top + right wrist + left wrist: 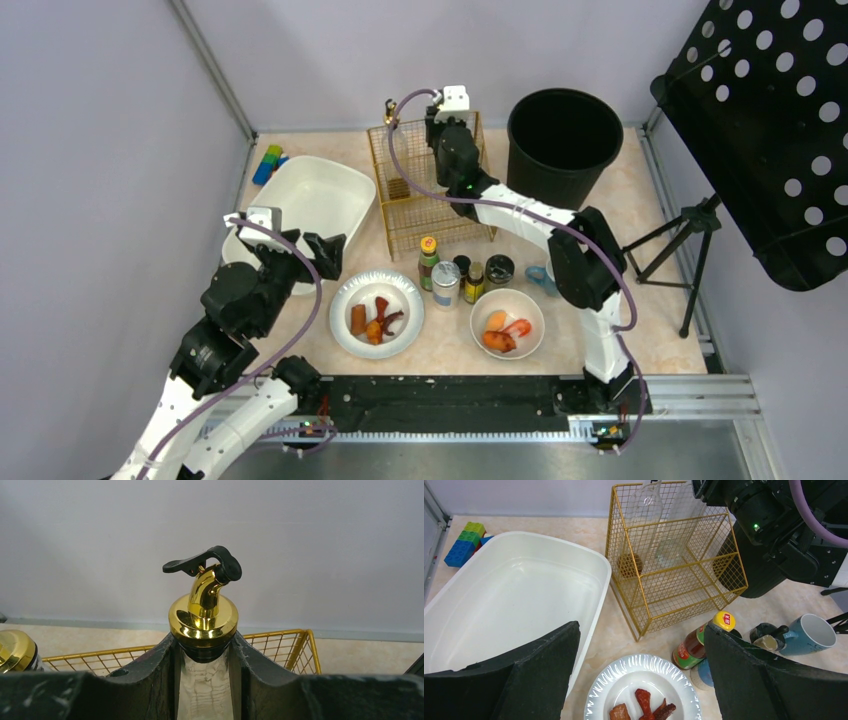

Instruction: Clear the kitchen counter

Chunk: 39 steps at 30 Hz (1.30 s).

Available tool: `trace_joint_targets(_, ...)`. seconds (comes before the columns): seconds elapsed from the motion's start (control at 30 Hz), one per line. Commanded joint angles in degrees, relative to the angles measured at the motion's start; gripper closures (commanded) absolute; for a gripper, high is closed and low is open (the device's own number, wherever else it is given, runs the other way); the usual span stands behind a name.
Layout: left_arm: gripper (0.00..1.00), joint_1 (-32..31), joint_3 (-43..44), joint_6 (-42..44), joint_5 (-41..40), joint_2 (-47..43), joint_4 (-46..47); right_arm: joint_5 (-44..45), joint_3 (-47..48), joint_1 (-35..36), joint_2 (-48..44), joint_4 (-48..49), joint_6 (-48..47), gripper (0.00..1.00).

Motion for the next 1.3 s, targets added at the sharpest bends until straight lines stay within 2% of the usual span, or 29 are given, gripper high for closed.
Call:
trace_joint_targets(0.0, 0.02, 0.22, -0.30, 0.46, 0.23, 0.30, 1.51, -0.98, 1.46, 0.01, 0.20, 4.84, 1.55, 1.00)
trace_joint_targets(0.43, 0.02, 0.25, -0.30, 0.46, 0.12, 0.12, 1.49, -2.82, -0.89, 0.06, 0.67, 3.21, 2.59, 1.00)
trace_joint_targets(0.5, 0.02, 0.24, -0.28, 0.46, 0.08, 0.13, 1.52, -3.62, -1.28, 0.10, 0.45, 3.21, 2.58, 0.90)
trace_joint_targets(0.6, 0.02, 0.20, -0.30, 0.46, 0.08, 0.06, 1.52, -4.17, -2.13, 0.30, -0.51, 3.99, 2.01, 0.65)
trace_joint_targets(0.7, 0.02, 0.25, -0.30, 0.46, 0.15, 0.11, 1.45, -4.15, -2.41, 0.73, -1.50, 4.30, 1.10, 0.51)
trace_joint_targets(0.8, 0.02, 0.24, -0.35, 0.47, 0.19, 0.13, 1.49, -3.61, -2.29, 1.33, -2.75, 4.56, -0.36, 0.42)
trace_joint_targets(0.97, 0.02, 0.25, -0.31, 0.55, 0.16, 0.37, 1.42, -3.03, -2.46, 3.19, -6.20, 4.30, -3.11, 0.33)
trace_joint_targets(1.03, 0.02, 0.24, -0.30, 0.55, 0.21, 0.42, 1.43, -2.72, -2.91, 4.03, -7.82, 4.29, -4.26, 0.21)
trace_joint_targets(1.07, 0.02, 0.25, -0.30, 0.55, 0.17, 0.38, 1.43, -2.36, -2.87, 4.49, -8.62, 3.69, -4.65, 0.18)
trace_joint_targets(1.17, 0.02, 0.23, -0.34, 0.55, 0.16, 0.34, 1.43, 0.02, -4.09, 5.92, -11.58, 3.01, -6.12, 0.17)
trace_joint_targets(1.27, 0.02, 0.25, -0.39, 0.51, 0.04, 0.39, 1.54, 2.19, -8.45, 7.73, -16.08, 6.71, -9.49, 0.16)
